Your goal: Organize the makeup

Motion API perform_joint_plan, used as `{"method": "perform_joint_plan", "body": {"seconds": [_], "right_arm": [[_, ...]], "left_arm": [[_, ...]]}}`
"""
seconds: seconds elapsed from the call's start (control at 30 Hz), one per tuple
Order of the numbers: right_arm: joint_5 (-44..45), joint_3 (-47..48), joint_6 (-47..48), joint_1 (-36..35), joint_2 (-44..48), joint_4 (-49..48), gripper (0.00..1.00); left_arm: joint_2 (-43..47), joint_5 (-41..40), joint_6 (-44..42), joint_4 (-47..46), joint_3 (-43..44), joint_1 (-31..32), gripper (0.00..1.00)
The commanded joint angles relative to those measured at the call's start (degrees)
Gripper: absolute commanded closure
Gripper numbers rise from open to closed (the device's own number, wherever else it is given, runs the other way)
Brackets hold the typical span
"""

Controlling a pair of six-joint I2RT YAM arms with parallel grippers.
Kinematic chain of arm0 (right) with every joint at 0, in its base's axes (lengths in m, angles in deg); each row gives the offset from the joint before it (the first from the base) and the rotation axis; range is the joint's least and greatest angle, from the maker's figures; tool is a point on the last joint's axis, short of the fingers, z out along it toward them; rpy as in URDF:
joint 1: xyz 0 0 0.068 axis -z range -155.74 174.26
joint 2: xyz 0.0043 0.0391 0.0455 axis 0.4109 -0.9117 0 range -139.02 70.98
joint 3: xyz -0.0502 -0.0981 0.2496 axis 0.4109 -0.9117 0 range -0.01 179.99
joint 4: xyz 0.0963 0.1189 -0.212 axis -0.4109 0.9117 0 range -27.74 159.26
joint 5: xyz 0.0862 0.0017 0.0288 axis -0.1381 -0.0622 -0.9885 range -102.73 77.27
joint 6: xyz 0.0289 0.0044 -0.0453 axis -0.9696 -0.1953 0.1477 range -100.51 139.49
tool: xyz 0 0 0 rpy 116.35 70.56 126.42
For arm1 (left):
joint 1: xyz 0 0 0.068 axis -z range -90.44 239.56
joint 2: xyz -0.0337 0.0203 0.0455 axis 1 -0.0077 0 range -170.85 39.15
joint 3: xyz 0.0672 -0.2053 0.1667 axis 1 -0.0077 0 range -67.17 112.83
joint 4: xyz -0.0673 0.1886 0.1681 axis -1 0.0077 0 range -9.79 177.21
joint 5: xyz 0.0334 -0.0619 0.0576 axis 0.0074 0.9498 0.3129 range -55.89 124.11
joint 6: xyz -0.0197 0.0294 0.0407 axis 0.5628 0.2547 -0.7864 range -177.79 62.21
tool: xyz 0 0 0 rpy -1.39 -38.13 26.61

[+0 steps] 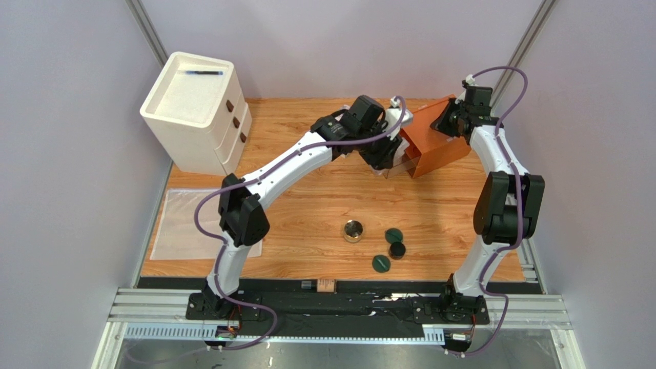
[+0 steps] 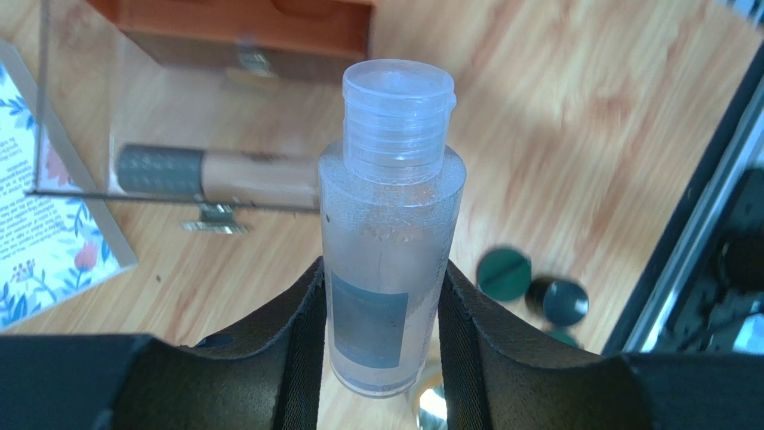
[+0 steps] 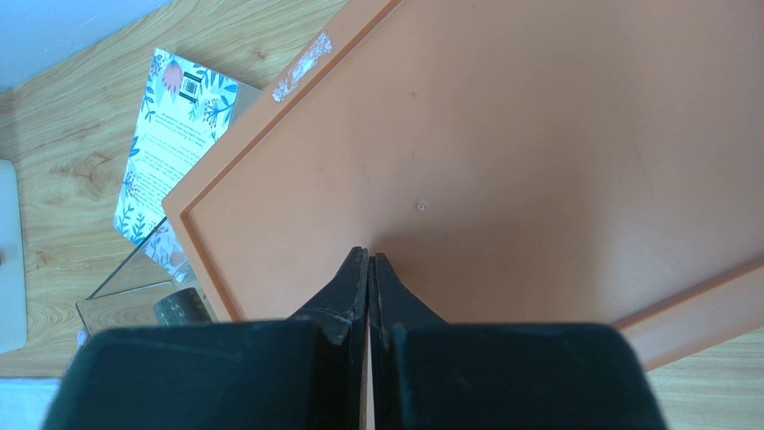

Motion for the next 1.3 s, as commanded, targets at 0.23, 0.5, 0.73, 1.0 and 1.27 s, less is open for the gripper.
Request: {"method": "perform_joint_plan", "body": {"seconds": [0.23, 0.5, 0.73, 1.0, 1.27], "right_arm": [[-0.17, -3.91, 0.22, -0.11, -5.61, 11.87, 1.00], [0.01, -4.71, 0.13, -0.11, -5.35, 11.43, 1.00], [0.36, -4.71, 0.39, -0.03, -4.99, 11.52, 1.00], [0.27, -4.44, 0.39, 0.15, -5.17, 11.60, 1.00], [0.45, -4.53, 0.57, 0.15, -4.82, 11.78, 1.00]], "left_arm": [[-8.55, 12.89, 37.84, -31.79, 4.77, -9.86, 1.00], [-18.83, 19.32, 51.93, -42.69, 9.16, -10.21, 1.00], [-15.15, 16.86, 47.19, -43.05, 2.66, -10.21, 0.65], [-12.60, 16.95, 41.30, -41.73, 2.40, -10.13, 0.36], [-8.22, 16.16, 34.72, -37.69, 2.31, -10.21, 0.33]]}}
